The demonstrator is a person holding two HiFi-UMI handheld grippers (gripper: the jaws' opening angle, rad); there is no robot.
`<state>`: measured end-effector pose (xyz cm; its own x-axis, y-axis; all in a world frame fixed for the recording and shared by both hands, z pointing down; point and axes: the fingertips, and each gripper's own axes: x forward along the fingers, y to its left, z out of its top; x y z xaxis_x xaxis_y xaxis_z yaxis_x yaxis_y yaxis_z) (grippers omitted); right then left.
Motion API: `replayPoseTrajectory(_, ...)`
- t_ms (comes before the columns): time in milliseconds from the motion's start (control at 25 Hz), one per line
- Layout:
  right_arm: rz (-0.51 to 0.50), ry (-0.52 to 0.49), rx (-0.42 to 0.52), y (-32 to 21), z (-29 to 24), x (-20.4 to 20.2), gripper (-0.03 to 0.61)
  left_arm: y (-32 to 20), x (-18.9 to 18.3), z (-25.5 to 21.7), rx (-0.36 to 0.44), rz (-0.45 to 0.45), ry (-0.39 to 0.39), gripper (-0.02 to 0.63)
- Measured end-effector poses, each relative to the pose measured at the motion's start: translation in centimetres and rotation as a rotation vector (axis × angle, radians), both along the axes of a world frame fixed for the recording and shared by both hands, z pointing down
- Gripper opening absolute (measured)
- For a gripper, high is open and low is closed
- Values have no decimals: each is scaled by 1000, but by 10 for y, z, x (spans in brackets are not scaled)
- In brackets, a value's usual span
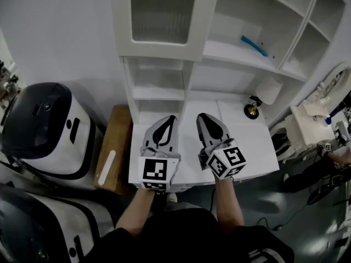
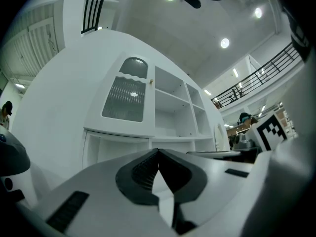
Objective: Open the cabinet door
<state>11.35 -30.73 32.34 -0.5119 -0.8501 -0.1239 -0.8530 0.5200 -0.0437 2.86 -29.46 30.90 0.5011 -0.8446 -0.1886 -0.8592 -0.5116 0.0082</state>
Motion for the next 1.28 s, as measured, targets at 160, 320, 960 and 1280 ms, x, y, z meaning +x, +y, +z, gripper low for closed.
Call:
replayPoseTrajectory(160, -18, 2, 34, -19, -13, 7, 20, -23, 13, -7, 18, 12, -4, 12)
replayPoseTrajectory(320, -23, 17, 58, -34, -21, 17, 21, -42, 26, -8, 25, 27, -20, 14)
replayPoseTrajectory(960, -128, 65, 171, -99, -72, 26, 104, -89, 41, -33, 87, -31, -1, 12)
replayPoseTrajectory(1280, -171, 81, 205, -134, -94, 19, 146, -103, 40, -43, 113, -67, -29, 12)
